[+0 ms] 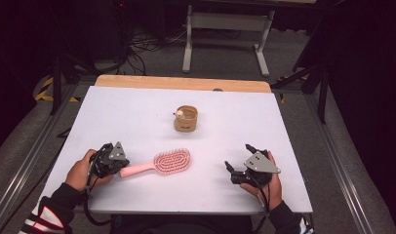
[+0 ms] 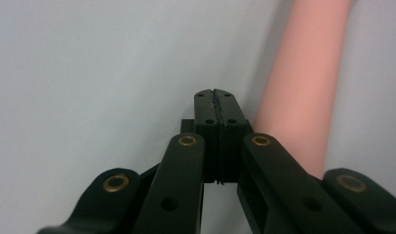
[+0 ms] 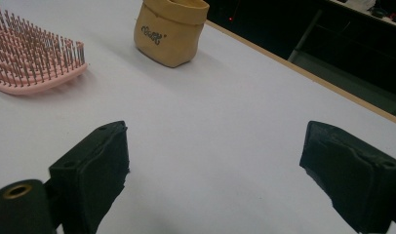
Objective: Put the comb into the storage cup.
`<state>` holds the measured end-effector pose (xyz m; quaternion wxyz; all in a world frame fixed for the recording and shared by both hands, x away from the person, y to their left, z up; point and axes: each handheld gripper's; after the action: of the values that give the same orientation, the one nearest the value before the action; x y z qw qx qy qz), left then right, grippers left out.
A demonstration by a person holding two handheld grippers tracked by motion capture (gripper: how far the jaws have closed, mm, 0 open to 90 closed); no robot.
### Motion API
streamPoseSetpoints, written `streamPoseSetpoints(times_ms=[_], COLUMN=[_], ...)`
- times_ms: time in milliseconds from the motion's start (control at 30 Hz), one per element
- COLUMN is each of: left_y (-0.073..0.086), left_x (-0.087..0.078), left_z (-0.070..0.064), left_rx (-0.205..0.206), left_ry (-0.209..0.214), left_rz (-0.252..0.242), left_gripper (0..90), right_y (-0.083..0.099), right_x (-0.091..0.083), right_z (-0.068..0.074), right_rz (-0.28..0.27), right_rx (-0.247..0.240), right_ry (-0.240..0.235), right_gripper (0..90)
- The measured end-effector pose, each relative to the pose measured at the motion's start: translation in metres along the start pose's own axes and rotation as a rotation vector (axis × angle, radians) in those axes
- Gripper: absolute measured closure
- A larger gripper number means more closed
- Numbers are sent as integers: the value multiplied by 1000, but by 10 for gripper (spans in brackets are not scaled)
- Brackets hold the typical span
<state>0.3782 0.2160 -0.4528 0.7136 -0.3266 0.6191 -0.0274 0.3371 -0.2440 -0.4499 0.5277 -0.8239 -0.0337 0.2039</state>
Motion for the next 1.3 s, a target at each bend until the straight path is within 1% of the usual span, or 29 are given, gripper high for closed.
streamPoseSetpoints(times_ms=[100,167,200,267,467,567,633,667,733,833,867,900,967,1000,1067,1133,1167,1233,1267,1300], left_y=[3,8,10,11,20,23,26,27,29,30,30,30,31,32,34,34,33,33,32,32], left_x=[-2,-4,-4,-5,-9,-10,-11,-11,-11,-11,-11,-12,-12,-13,-14,-16,-16,-18,-20,-20], left_z=[-2,-4,-5,-6,-9,-11,-12,-14,-17,-18,-18,-17,-16,-14,-12,-12,-12,-12,-11,-11], left_rx=[-5,-14,-11,-14,-34,-34,-34,-38,-33,-33,-36,-32,-40,-44,-54,-53,-53,-49,-53,-53], left_ry=[-2,1,1,-4,6,6,13,8,-6,-12,-6,-7,-12,-36,-33,-41,-37,-51,-50,-50], left_rz=[1,-11,-12,-5,-36,-43,-48,-50,-60,-65,-68,-70,-71,-77,-98,-110,-118,-126,-138,-138], left_gripper=[900,900,900,900,900,900,900,900,900,900,899,896,875,875,875,869,862,851,838,835], right_y=[0,0,0,0,0,0,0,0,0,0,0,0,0,0,0,0,0,1,1,1], right_x=[0,0,0,0,1,1,1,1,1,1,1,1,1,1,2,2,2,2,2,2], right_z=[0,0,0,0,1,0,0,0,0,0,0,0,0,-1,-1,-1,-1,-1,0,0], right_rz=[3,3,3,4,8,9,8,9,10,9,10,10,11,12,11,11,12,12,13,13], right_rx=[-1,-1,-1,0,-4,-5,-6,-5,-5,-7,-6,-6,-5,-5,-3,-5,-6,-4,-5,-5], right_ry=[1,0,0,-1,-4,-5,-5,-4,-5,-5,-5,-5,-4,-4,-6,-6,-7,-11,-12,-12], right_gripper=[107,106,106,106,106,105,105,105,103,103,103,103,103,103,103,103,103,103,103,103])
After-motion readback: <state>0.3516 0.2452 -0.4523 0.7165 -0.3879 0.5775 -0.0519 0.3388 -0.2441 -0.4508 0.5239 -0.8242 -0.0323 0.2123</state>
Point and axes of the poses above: each handheld gripper's, and its own axes: x roughly forward along the jaws, y roughly out of its underside, z roughly to its left, and after that the axes turned 11 degrees about y, right-handed
